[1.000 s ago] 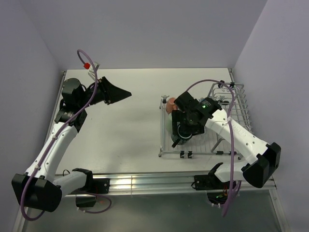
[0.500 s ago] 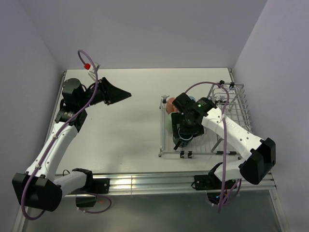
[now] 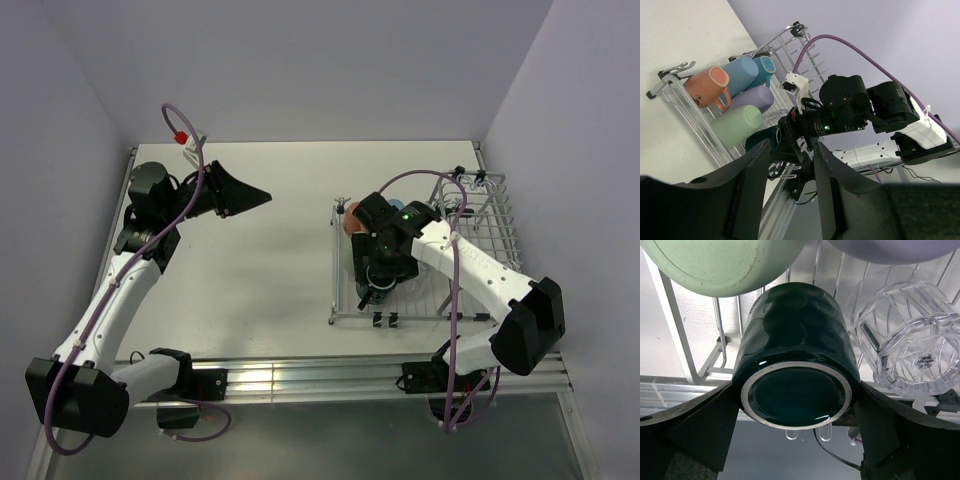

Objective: Load the cups into the dish rack

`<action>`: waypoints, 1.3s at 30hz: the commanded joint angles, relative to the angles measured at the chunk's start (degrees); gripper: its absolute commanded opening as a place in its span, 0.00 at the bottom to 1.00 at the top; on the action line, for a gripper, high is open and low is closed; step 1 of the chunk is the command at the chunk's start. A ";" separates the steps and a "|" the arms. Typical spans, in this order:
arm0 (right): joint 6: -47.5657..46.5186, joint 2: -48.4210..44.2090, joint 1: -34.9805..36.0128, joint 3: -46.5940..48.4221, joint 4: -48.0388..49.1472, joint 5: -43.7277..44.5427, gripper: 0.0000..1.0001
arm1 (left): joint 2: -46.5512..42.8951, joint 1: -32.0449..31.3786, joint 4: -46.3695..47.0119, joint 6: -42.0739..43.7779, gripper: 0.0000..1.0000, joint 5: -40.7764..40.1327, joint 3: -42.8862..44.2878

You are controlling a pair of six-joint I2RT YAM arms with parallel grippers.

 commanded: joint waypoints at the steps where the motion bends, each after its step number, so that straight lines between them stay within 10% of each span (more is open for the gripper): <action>1: -0.50 -0.01 -0.56 -0.19 1.94 0.48 0.20 | 0.02 0.32 0.84 1.39 0.46 1.46 -0.27; 39: -2.26 1.66 -0.74 -1.25 3.00 0.04 0.99 | 0.72 0.50 -0.57 2.71 0.49 1.46 -0.19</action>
